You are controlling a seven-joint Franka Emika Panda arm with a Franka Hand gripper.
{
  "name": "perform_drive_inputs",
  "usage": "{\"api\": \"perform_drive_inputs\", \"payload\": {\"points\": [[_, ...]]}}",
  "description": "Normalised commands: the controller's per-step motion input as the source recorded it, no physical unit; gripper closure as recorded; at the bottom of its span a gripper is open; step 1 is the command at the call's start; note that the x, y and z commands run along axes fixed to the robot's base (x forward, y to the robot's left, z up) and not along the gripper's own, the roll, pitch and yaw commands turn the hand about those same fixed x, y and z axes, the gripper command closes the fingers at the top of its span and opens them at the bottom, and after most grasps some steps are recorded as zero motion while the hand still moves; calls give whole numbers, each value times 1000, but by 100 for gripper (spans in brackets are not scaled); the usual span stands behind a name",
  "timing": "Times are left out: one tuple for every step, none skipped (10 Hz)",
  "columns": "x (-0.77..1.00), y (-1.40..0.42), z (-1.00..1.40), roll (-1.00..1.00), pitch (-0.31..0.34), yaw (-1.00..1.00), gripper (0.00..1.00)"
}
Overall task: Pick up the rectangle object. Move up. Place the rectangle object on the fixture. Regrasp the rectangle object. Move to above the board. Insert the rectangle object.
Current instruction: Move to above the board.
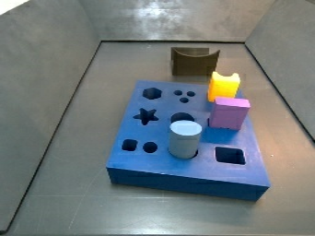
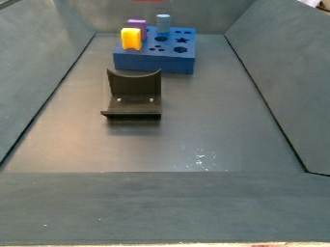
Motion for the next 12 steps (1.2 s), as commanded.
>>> {"api": "perform_drive_inputs", "payload": {"points": [[-303,-1000,40,-1000,60,-53,100],[-301,-1000,49,-1000,55,-49,100],[-314,-1000,62,-1000,50,-44,100],[-313,-1000,53,-1000,50,-42,100],[-318,-1000,53,-1000,53,-39,100],[-321,-1000,56,-1000,55,-38,100],[-332,-1000,65,-1000,57,-34,100],[-340,-1000,62,-1000,56,-27,100],[-316,-874,62,-1000,55,-26,100],[-246,-658,48,-1000,51,-24,100],[-138,-298,19,-1000,44,-21,100],[-101,-119,12,-1000,35,-15,100]]}}
